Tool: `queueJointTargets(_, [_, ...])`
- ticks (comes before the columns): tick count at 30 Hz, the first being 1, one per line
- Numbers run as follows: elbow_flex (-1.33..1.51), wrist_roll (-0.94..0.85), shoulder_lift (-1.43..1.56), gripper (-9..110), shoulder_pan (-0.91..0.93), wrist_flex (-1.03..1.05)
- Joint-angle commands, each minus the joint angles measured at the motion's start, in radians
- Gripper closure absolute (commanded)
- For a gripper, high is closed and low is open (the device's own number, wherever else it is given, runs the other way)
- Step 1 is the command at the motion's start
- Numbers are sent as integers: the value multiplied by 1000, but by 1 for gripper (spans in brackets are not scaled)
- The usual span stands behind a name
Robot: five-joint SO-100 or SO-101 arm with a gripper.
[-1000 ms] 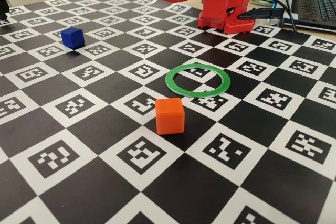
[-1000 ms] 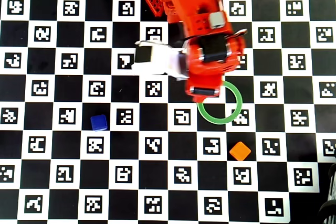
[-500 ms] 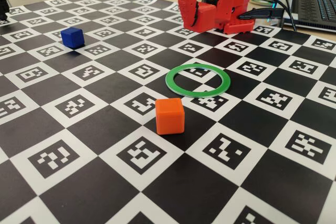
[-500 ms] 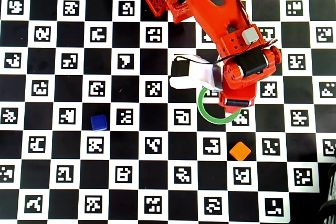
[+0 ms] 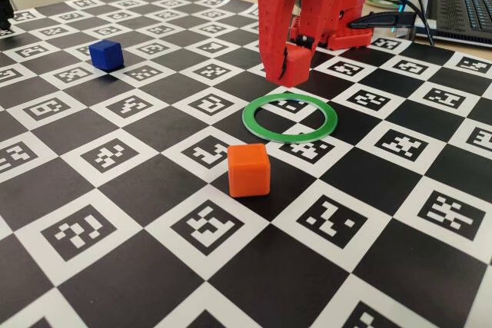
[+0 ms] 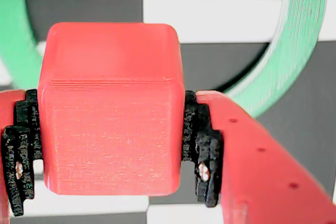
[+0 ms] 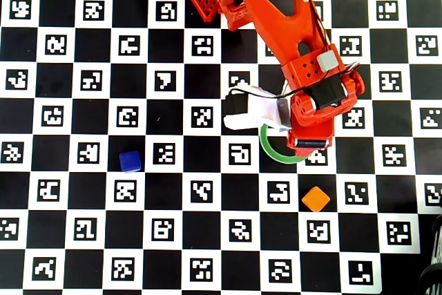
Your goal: Grab the red cube then put it in the green circle then put the blue cube on top and finally the orange cube on top
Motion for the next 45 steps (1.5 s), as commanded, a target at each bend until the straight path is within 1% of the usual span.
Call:
queueJointTargets(1, [5, 9, 17, 102, 8, -25])
queueJointTargets(20, [84, -14, -46, 103, -21, -140])
queueJointTargets(37, [123, -57, -55, 103, -21, -173])
queueJointTargets(42, [123, -84, -55, 99, -31, -167])
queueJointTargets(45, [123, -66, -55, 91, -31, -155])
